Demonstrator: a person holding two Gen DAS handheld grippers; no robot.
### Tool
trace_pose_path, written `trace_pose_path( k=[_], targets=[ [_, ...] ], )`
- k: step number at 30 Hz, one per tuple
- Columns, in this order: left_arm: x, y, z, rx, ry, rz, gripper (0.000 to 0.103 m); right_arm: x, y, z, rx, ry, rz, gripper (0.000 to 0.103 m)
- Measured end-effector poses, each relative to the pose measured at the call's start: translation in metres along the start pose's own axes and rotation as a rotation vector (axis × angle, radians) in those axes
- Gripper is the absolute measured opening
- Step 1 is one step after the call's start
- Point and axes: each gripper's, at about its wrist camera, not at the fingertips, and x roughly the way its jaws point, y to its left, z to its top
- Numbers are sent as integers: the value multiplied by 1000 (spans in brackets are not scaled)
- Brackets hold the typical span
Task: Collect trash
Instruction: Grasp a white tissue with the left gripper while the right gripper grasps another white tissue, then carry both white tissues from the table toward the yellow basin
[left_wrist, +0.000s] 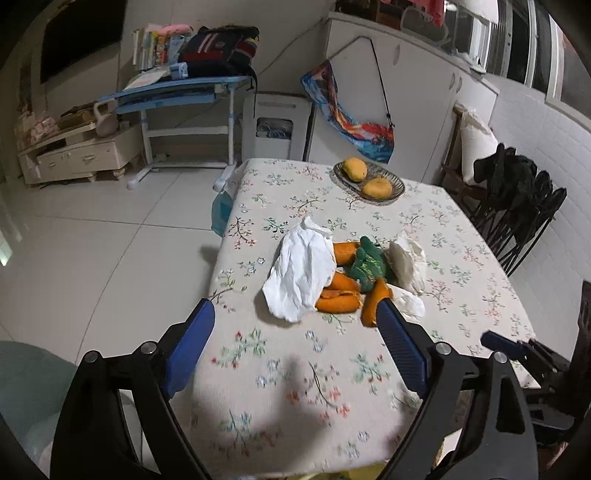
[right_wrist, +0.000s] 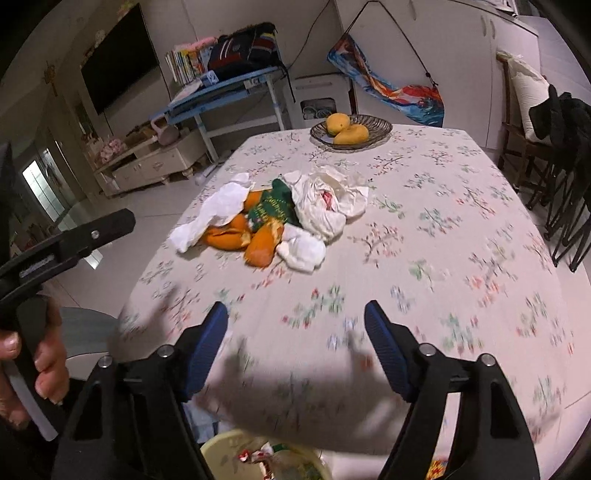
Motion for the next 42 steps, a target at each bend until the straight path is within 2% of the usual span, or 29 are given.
trace_pose_path(
  k=[10,20,23,26,30,32,34,35,37,40,42],
  targets=[
    [51,-15,21,81,60,7,86,43,-1,18,-3,58,0,62],
    [90,-21,32,105,118,13,86,59,-2,23,0,82,-6,52],
    [98,-21,35,105,128,19,86,61,0,26,-14,84,-10,45],
    [107,-21,37,111,143,29,86,64,3,28,-38,88,-16,30],
    [122,-26,38,141,170,65,86,64,4,27,-56,90,-8,26],
    [128,-25,38,143,181,62,80,63,1,27,-41,94,8,25],
    [134,-25,38,134,203,46,62,62,-1,28,-29,97,21,24],
    [135,-24,39,127,209,31,56,61,-3,27,-24,99,29,23],
    [133,-25,40,118,202,16,27,59,-4,27,-13,101,42,22],
    [129,-21,42,114,185,19,14,55,-7,26,5,98,56,21],
    [123,-17,43,95,168,14,12,51,-8,25,9,93,58,21]
  ],
)
